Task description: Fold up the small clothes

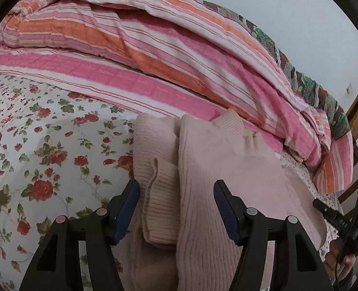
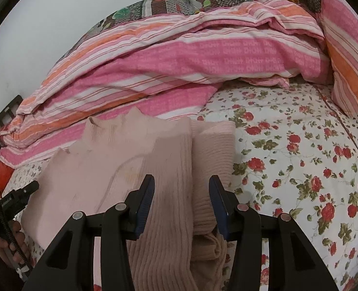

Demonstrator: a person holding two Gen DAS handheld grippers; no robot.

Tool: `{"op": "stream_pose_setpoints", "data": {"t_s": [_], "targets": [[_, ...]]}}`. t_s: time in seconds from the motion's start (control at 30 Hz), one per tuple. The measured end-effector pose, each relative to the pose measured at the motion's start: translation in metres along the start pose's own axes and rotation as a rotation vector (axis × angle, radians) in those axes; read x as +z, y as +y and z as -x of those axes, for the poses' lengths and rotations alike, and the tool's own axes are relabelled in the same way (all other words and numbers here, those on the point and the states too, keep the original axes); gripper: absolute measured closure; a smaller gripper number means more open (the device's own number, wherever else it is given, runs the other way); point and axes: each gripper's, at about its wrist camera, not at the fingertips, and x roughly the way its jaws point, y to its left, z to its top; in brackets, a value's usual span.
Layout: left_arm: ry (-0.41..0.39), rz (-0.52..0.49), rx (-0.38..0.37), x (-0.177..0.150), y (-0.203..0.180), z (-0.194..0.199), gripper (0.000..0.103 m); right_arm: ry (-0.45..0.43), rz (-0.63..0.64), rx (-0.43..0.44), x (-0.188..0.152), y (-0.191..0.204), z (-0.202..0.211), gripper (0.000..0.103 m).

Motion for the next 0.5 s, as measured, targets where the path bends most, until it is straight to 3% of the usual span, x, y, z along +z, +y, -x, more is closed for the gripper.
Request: {"op": "stream_pose_setpoints", "data": {"t_s": [0.1,0.27,0.5], "targets": [[0.021,-0.028,0.003,-0.004,-0.002,0.003,0.042,0.011,-0.004,0.014,0.0,0.001,0.0,0.049],[0.045,-0.025,-0.063,-0.017,0.006,0.021,0.039,0.042,-0.01,-0.006,-0.004,0.008,0.007,0.048],[0.085,-0.067,-0.108,-0.046,0.015,0.046,0.039,0.051,-0.043,-0.027,-0.042,0.014,0.038,0.047]]}}
